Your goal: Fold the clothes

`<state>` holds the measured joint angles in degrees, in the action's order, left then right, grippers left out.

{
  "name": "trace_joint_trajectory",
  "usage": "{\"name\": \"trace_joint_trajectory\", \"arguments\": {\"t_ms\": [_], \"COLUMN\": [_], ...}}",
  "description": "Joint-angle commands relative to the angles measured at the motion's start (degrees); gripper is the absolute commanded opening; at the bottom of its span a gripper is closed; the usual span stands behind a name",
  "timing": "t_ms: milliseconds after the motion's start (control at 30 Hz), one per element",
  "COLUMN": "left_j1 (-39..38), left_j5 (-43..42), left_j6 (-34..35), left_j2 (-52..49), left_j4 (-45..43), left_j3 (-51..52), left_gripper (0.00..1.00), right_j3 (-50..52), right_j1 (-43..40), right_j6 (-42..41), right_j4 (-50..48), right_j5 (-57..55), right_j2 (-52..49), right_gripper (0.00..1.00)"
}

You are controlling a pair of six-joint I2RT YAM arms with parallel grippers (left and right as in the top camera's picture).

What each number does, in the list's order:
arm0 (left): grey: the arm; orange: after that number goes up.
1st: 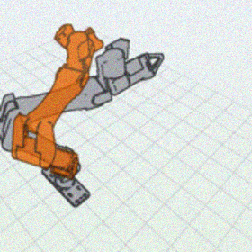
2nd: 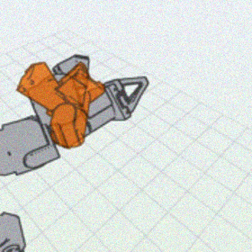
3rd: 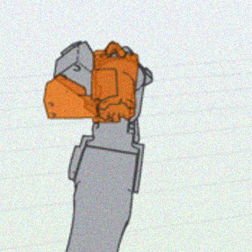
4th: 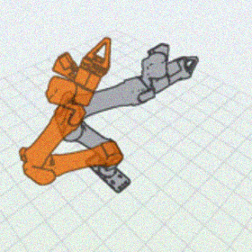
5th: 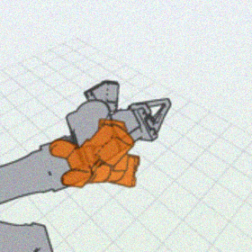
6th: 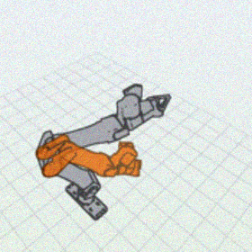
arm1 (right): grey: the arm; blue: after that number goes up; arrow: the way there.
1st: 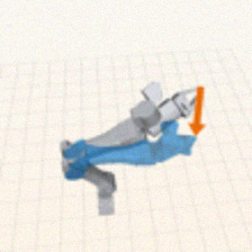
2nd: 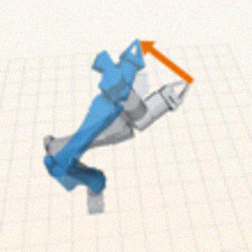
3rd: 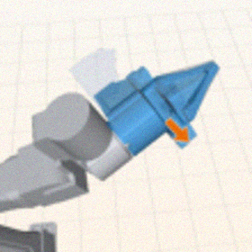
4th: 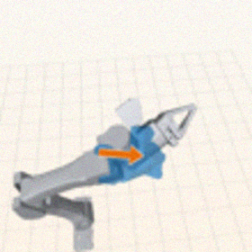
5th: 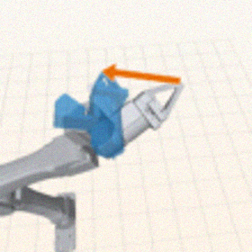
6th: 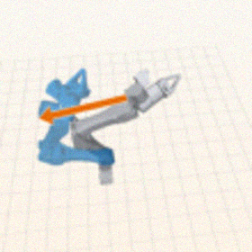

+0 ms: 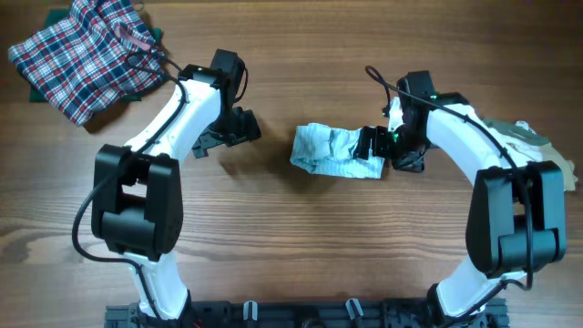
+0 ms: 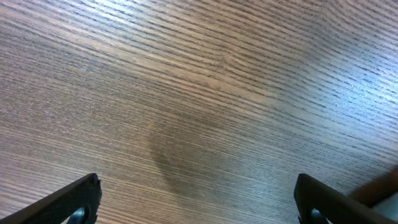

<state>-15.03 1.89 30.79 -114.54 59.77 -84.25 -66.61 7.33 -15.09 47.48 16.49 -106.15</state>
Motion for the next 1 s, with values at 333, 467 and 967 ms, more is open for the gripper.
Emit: {"name": "trace_joint_trajectory", "arguments": {"t_ms": [333, 467, 967], "left_j1": [0.02, 0.04, 0.02], "left_j5": [0.55, 0.55, 0.52], "left_j6": [0.98, 0.98, 0.98], "left_j2": [1.20, 1.20, 1.20], "left_j4": [-0.15, -0.13, -0.15], "left_j3": [-0.09, -0.09, -0.09], "left_gripper": [1.00, 1.00, 1.00], "right_j3": [2.62, 2.62, 3.76], "right_j1": [0.20, 0.22, 0.90], "right_j6": [-0.22, -1.49, -2.08], "right_j4": [-7.19, -7.41, -9.09], "right_j5": [6.78, 6.71, 6.71], "right_j2": [-0.44, -0.52, -1.33], "right_gripper": [0.99, 0.98, 0.89]}}
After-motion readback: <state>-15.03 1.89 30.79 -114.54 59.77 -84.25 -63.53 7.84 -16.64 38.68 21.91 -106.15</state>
